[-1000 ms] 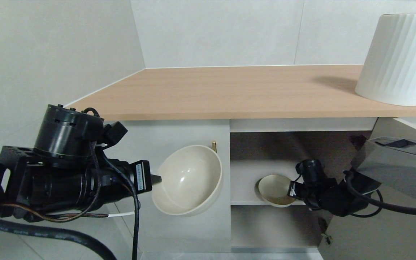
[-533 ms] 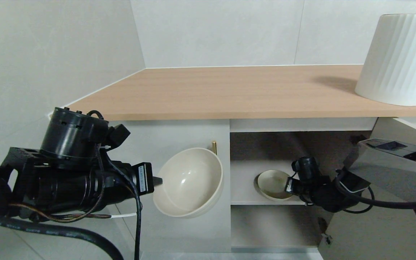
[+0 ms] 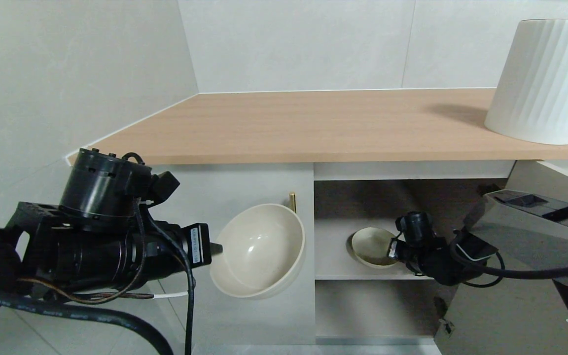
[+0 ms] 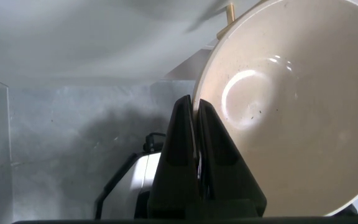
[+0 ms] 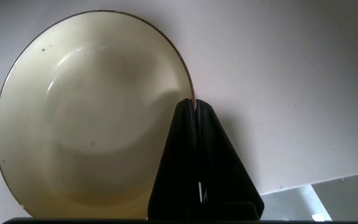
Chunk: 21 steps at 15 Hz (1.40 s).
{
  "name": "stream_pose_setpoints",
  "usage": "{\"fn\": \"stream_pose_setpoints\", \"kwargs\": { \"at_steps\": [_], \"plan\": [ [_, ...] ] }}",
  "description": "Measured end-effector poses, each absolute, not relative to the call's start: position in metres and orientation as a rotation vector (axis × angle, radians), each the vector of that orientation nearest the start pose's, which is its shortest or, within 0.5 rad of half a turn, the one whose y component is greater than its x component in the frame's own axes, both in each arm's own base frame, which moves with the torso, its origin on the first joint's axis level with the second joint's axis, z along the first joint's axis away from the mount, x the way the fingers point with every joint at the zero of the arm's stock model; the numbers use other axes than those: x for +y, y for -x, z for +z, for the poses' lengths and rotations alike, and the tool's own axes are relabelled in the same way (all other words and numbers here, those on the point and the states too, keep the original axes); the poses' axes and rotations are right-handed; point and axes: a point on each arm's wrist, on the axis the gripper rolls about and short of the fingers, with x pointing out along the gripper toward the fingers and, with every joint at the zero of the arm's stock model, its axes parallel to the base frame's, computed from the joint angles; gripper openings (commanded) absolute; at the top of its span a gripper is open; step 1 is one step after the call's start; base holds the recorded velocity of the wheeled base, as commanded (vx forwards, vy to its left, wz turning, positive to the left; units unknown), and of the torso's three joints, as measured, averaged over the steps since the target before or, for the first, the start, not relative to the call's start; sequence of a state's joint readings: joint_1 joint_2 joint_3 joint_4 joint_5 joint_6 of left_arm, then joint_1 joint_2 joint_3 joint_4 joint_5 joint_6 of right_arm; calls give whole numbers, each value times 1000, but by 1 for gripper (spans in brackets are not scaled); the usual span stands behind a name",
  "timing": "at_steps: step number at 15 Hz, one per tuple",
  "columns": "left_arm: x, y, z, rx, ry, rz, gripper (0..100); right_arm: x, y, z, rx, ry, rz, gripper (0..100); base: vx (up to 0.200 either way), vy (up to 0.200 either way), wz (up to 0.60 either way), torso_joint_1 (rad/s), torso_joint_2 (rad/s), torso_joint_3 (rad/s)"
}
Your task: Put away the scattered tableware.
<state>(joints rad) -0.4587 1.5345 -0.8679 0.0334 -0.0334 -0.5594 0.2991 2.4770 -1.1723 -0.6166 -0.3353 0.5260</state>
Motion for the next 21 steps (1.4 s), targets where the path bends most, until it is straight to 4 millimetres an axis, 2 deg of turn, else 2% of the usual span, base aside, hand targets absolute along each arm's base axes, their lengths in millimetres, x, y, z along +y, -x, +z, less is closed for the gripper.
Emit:
{"fn": "stream_pose_setpoints", "kwargs": {
  "at_steps": [4, 5, 11, 14, 17, 21],
  "plan": [
    [-112, -225, 185, 800, 377, -264, 0, 120, -418, -28, 615, -292, -212, 0, 0, 0, 0, 0, 0, 0],
    [-112, -225, 185, 800, 377, -264, 0, 120, -419, -28, 612, -291, -216, 100, 0, 0, 0, 0, 0, 0],
    [-112, -225, 185, 801, 376, -263, 0, 119, -419, -29, 612, -290, -221, 100, 0, 0, 0, 0, 0, 0],
    [-116, -227, 181, 816, 368, -265, 0, 121, -409, -19, 619, -283, -207, 100, 0, 0, 0, 0, 0, 0],
    [-127, -230, 170, 858, 342, -276, 0, 137, -381, 10, 676, -254, -110, 100, 0, 0, 0, 0, 0, 0],
    [-146, -235, 146, 943, 277, -271, 0, 159, -325, 61, 789, -194, 92, 100, 0, 0, 0, 0, 0, 0]
  ]
}}
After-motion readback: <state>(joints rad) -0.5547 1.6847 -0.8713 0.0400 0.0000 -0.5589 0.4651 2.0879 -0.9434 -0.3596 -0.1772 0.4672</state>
